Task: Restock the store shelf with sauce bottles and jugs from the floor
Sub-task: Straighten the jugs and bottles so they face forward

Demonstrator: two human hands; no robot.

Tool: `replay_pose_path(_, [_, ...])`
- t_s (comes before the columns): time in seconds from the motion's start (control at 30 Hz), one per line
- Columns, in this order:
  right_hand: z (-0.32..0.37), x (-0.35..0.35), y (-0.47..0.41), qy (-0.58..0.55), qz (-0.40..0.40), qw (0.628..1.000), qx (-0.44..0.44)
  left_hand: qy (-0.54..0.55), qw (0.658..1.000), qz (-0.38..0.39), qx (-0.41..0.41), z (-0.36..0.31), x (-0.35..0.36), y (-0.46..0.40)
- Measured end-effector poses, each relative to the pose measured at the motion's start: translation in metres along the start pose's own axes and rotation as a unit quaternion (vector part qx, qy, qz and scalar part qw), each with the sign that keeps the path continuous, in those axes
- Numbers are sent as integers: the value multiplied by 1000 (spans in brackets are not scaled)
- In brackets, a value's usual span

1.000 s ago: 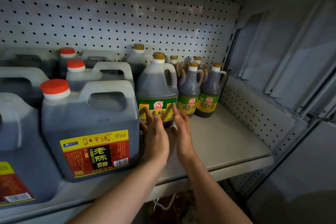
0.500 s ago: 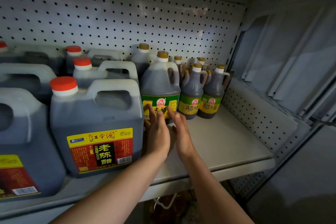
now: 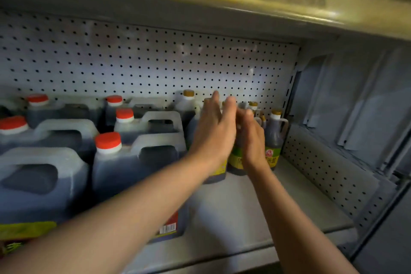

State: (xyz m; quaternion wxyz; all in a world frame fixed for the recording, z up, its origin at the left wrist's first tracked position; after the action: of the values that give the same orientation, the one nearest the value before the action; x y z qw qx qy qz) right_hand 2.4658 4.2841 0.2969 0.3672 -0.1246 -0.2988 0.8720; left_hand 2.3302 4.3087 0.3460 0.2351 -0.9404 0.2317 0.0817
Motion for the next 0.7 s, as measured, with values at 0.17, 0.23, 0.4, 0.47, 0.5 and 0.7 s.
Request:
replay_pose_path(0.17, [15, 28, -63, 41, 75, 996, 39, -125, 991, 23, -47, -14, -50, -75])
replay_pose_path(0.23, [13, 41, -80, 73, 129, 986, 72, -169, 976, 76, -115, 6, -60, -98])
replay_pose_path(0.4, [-11, 64, -104, 134, 249, 951, 124, -208, 959, 134, -137, 61, -70, -127])
replay_pose_path(0.47, [-19, 69, -107, 135, 274, 942, 141, -163, 957, 180, -159, 70, -64, -128])
replay_pose_path(0.5, [-23, 72, -109, 129, 280, 939, 155, -172, 952, 197, -160, 71, -61, -130])
replay_pose_path(0.7, [-42, 82, -113, 141, 308, 922, 188, -228, 937, 221, -146, 73, -54, -135])
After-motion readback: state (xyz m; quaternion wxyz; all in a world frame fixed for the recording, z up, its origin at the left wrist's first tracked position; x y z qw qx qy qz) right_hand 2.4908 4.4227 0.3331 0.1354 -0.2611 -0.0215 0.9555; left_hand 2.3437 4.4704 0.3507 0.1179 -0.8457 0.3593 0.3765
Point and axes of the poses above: each hand's wrist, its own y-axis away from the middle knuckle, its own x-axis out of the palm, z = x × y, the point moved 7 cm from there along -y, towards the middle knuckle, and after that the axes turned 3 degrees about -x, right-handed, at the moved point
